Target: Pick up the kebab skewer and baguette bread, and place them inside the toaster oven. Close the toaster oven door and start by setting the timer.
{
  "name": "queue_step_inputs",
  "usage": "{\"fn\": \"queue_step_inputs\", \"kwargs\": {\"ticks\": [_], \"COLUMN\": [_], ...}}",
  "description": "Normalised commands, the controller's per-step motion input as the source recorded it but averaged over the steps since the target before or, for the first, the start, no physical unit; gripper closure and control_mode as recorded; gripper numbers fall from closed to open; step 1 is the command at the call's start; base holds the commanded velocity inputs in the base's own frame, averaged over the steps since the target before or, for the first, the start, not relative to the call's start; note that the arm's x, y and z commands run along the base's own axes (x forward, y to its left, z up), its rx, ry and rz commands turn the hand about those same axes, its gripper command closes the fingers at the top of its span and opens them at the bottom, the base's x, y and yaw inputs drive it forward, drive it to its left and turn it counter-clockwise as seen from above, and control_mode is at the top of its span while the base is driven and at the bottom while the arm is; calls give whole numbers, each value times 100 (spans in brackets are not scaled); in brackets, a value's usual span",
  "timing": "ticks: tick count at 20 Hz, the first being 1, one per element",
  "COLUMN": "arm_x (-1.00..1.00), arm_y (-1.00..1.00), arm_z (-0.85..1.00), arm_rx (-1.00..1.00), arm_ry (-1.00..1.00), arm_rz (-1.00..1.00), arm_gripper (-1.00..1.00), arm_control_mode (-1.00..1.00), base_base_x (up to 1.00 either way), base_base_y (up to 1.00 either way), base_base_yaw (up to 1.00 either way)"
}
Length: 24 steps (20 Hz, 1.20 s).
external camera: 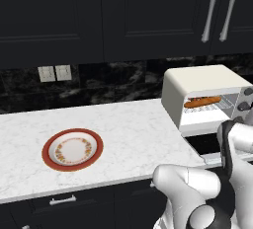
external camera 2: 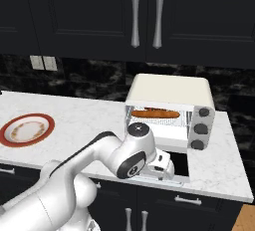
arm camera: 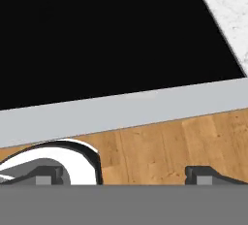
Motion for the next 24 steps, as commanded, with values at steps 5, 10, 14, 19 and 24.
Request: {"fn": "queue_step_inputs", "kwargs": {"ticks": [5,10,14,19,24], "arm_x": [-23,-7,1,26,33], "arm_y": [22,4,9,-3,-4], "arm_z": [-63,-79,-62,-32,-1], "arm_rx": [-5,0,0,0,0], "arm_ry": [11,16,-2,-3,-7], "arm_rz": [13,2,0,0,0], "arm_gripper": [-100,-100,-100,-100,-100], "arm_control_mode": [-100,-100,-100,-100,-100], "base_base_x": [0,0,0,0,0], "base_base_y": [0,0,0,0,0], "base_base_yaw": [0,0,0,0,0]}}
